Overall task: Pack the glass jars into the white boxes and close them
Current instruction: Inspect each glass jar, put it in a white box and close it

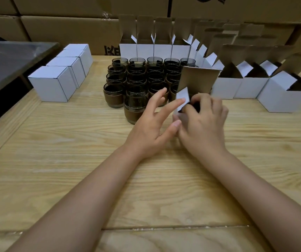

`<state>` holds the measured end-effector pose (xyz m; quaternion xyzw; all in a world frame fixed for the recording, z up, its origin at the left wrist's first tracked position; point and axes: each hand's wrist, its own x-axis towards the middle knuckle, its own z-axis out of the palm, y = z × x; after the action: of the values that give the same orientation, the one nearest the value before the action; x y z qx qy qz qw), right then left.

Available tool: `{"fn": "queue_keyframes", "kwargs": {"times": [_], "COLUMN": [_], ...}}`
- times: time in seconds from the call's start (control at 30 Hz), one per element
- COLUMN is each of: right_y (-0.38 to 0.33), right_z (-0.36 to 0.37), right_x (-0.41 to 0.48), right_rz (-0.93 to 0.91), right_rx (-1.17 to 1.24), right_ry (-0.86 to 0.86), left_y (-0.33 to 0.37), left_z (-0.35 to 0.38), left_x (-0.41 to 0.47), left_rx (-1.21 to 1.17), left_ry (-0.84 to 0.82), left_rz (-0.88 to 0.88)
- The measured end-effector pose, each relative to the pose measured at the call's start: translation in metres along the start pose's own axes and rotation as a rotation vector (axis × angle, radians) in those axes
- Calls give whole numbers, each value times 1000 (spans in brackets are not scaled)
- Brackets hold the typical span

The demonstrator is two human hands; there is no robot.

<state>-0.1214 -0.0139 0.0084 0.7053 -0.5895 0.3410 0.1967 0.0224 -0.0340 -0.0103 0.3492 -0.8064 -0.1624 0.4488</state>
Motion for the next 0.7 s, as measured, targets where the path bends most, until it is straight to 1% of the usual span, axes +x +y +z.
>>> {"fn": "queue_keyframes", "kwargs": {"times": [0.2, 0.27, 0.33, 0.4, 0.47, 0.53, 0.6, 0.7], "right_y": [2, 9, 14, 19, 23, 27, 33, 44], "right_z": [-4, -4, -4, -4, -4, -5, -5, -7], "right_x": [2, 4, 6, 9, 11, 11, 10, 11], "right_rz": [-229, -277, -287, -257, -215, -178, -116, 154], "right_rx": [154, 231, 307, 359, 421, 488, 583, 850], "right_ry": [-3, 12, 33, 77, 114, 104, 53, -120], "left_y": [-5, -6, -7, -7, -5, -3, -2, -5], "left_z": [1, 1, 2, 3, 1, 0, -1, 0], "left_x": [1, 2, 2, 2, 2, 2, 1, 1], "left_rx": [-67, -76, -72, -66, -71, -63, -81, -71], "left_ry": [-59, -47, -51, -67, -62, -27, 41, 91], "left_rz": [-83, -94, -85, -84, -126, -139, -147, -201]}}
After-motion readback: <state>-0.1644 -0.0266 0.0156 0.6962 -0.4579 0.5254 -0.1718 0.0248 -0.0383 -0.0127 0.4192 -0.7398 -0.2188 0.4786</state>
